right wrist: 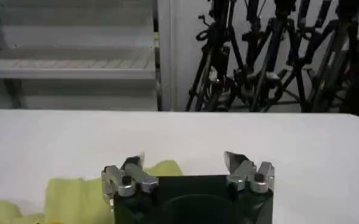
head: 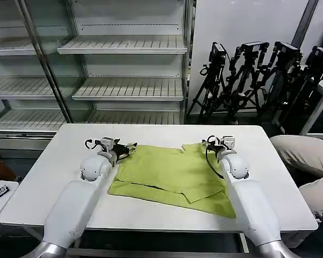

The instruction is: Fold and organize the clothes.

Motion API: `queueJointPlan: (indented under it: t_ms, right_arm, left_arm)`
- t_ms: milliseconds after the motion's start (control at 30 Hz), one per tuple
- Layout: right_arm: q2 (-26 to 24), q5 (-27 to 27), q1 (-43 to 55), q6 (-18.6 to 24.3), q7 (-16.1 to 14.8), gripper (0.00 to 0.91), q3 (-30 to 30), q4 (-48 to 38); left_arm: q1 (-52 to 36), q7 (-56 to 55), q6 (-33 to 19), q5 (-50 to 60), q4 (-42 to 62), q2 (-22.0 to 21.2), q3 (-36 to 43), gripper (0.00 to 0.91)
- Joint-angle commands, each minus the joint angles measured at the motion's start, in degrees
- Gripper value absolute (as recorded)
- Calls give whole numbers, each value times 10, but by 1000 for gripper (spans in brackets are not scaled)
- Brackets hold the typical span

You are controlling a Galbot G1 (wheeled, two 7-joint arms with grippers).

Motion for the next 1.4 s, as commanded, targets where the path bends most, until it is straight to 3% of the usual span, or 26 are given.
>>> queueJointPlan:
  t_ms: [33, 167, 200, 233, 267, 533, 933, 1133, 1267, 1400]
  right_arm:
    - [19, -5, 39, 4, 1, 907, -9, -73]
    - [20, -5, 40, 1, 1, 907, -11, -76]
    - [20, -3, 39, 1, 2, 907, -12, -75]
    - [20, -3, 39, 0, 2, 171, -12, -75]
    - [20, 6, 38, 0, 4, 0, -12, -75]
    - [21, 24, 29, -7, 0, 0, -12, -61]
    - [24, 9, 29, 29, -11, 0, -12, -58]
    - [5, 42, 8, 13, 2, 0, -13, 42]
    - [-26, 84, -44, -8, 17, 0, -21, 141]
    - [-50, 87, -104, -8, 21, 0, -21, 221]
  left_arm:
    - [-45, 15, 3, 10, 86, -11, 12, 907]
    - [-46, 15, 3, 17, 89, -13, 14, 907]
    - [-46, 17, 3, 17, 90, -13, 14, 222]
    - [-46, 16, 3, 16, 90, -14, 13, 0]
    - [-46, 17, 3, 16, 89, -13, 14, 10]
    - [-42, 24, 3, 16, 79, -8, 17, 10]
    - [-28, 30, 3, 17, 60, -7, 14, 10]
    - [2, 15, 2, 0, -10, 12, 1, 10]
    - [47, -2, 3, -20, -94, 36, -8, 10]
    - [109, -18, 3, -35, -178, 60, -28, 10]
